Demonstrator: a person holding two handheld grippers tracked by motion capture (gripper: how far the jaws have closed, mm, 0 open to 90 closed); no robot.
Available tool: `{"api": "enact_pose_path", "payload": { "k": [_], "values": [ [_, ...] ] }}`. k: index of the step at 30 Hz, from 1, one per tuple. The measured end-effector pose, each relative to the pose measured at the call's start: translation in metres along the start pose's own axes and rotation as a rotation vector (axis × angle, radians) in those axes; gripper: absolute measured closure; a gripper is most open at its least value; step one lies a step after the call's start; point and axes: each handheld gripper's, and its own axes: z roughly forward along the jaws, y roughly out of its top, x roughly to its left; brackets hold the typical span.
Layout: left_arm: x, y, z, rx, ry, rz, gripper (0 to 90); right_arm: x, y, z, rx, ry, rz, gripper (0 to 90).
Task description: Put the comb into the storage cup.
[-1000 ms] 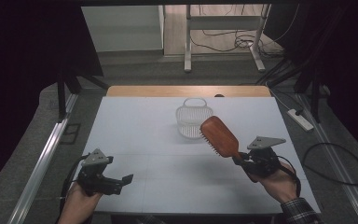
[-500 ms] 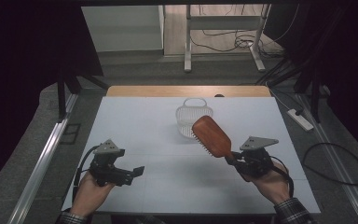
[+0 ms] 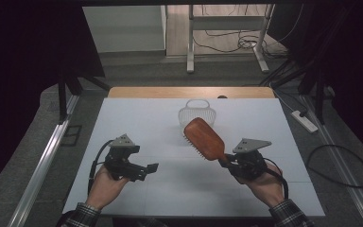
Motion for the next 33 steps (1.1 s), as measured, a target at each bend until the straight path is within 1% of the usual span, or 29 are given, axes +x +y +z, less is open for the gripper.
{"api": "enact_pose_path", "payload": {
  "k": [7,11,13,16,17,25,27,28,33],
  "values": [
    [-0.001,0.010,0.007,-0.019,-0.042,-0.021,0.0,0.006,0.004,0.004,-0.012,0.013,-0.006,72.2],
    [-0.003,0.016,0.011,-0.024,-0.048,-0.026,0.0,0.010,0.006,0.006,-0.016,0.015,-0.012,72.2],
    [-0.005,0.020,0.014,-0.029,-0.065,-0.034,0.0,0.011,0.007,0.007,-0.019,0.015,-0.013,72.2],
    [-0.006,0.022,0.016,-0.028,-0.069,-0.036,0.0,0.013,0.008,0.008,-0.021,0.015,-0.015,72.2],
    [-0.007,0.025,0.019,-0.026,-0.081,-0.039,0.0,0.014,0.009,0.009,-0.020,0.019,-0.017,72.2],
    [-0.010,0.034,0.031,-0.020,-0.128,-0.063,0.0,0.021,0.012,0.013,-0.033,0.027,-0.026,72.2],
    [-0.010,0.035,0.033,-0.019,-0.133,-0.067,0.0,0.022,0.012,0.014,-0.034,0.030,-0.026,72.2],
    [-0.010,0.037,0.036,-0.018,-0.147,-0.077,0.0,0.023,0.012,0.014,-0.034,0.032,-0.028,72.2],
    [-0.009,0.042,0.043,-0.018,-0.173,-0.097,0.0,0.026,0.013,0.016,-0.035,0.038,-0.030,72.2]
  ]
}}
